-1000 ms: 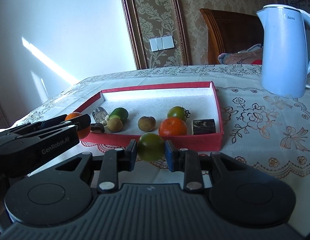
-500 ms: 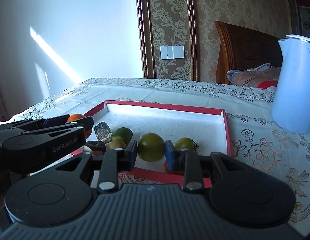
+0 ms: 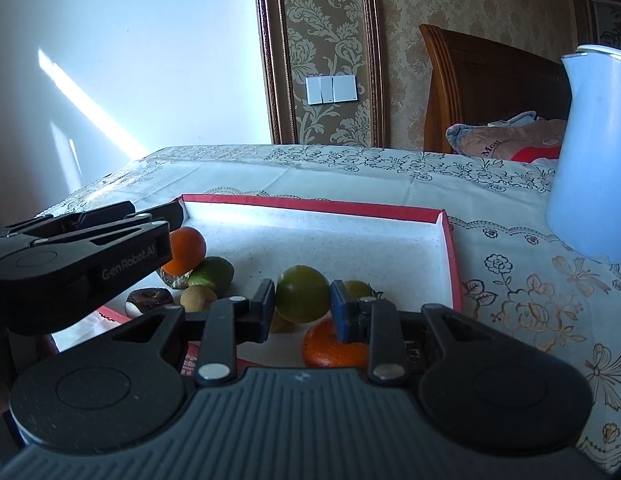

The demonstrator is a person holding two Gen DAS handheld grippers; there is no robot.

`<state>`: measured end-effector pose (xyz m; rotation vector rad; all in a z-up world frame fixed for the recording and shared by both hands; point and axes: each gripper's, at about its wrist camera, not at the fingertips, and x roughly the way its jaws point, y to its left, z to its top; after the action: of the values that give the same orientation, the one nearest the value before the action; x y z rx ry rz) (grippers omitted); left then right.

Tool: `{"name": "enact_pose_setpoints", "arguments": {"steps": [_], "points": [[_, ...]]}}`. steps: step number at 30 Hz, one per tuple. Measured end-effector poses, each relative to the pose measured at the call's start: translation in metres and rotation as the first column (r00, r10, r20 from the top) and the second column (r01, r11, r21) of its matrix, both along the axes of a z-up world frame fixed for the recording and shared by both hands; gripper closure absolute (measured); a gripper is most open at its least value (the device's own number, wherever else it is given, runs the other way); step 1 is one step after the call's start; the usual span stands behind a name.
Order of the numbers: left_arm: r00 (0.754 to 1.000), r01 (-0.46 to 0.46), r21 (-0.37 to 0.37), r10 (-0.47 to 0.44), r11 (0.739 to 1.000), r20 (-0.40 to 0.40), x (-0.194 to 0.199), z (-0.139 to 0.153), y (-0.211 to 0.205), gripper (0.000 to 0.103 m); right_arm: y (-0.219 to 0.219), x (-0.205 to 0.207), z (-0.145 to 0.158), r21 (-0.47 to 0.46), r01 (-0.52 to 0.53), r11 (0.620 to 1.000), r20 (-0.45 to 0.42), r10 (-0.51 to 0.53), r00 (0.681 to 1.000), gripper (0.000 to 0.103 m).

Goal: Organize fruits
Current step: 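Carry the tangerine and green citrus over the red tray with both tools, then open the left tool to drop the tangerine in the tray while the right releases the citrus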

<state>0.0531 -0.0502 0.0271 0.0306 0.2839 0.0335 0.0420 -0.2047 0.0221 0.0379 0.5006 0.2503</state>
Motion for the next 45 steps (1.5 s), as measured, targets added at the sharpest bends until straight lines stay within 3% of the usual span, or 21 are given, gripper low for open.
{"name": "enact_pose_setpoints", "arguments": {"steps": [9, 14, 17, 34, 38, 41, 45], "points": [[0.997, 0.073, 0.033, -0.074, 0.997, 0.027, -0.007, 0.002, -0.015, 0.065, -0.003, 0.001, -0.003, 0.005, 0.011, 1.0, -0.002, -0.011, 1.0, 0.074], [0.995, 0.082, -0.057, -0.084, 0.995, -0.044, 0.004, -0.002, -0.003, 0.065, -0.005, 0.001, -0.003, 0.018, 0.011, 1.0, -0.004, -0.011, 1.0, 0.074], [0.995, 0.059, -0.104, -0.068, 0.993, -0.078, 0.01, -0.007, 0.01, 0.071, -0.005, -0.001, -0.003, 0.022, 0.011, 1.0, -0.003, -0.011, 1.0, 0.074], [0.989, 0.136, -0.104, -0.141, 0.985, -0.04, 0.0, -0.01, 0.02, 0.083, -0.008, -0.001, -0.003, 0.031, 0.008, 0.999, 0.009, -0.008, 1.0, 0.074], [0.985, 0.167, -0.137, -0.171, 0.976, -0.014, -0.006, -0.006, 0.029, 0.083, -0.01, -0.002, -0.002, 0.033, 0.006, 0.999, 0.015, -0.007, 1.0, 0.074], [0.978, 0.205, -0.207, -0.209, 0.956, 0.003, -0.01, 0.002, 0.046, 0.083, -0.01, -0.003, -0.002, 0.039, 0.0, 0.999, 0.018, -0.001, 1.0, 0.074], [0.979, 0.205, -0.226, -0.2, 0.952, 0.043, -0.018, 0.013, 0.067, 0.083, -0.011, -0.003, -0.001, 0.039, -0.006, 0.999, 0.018, 0.005, 1.0, 0.075]]}}
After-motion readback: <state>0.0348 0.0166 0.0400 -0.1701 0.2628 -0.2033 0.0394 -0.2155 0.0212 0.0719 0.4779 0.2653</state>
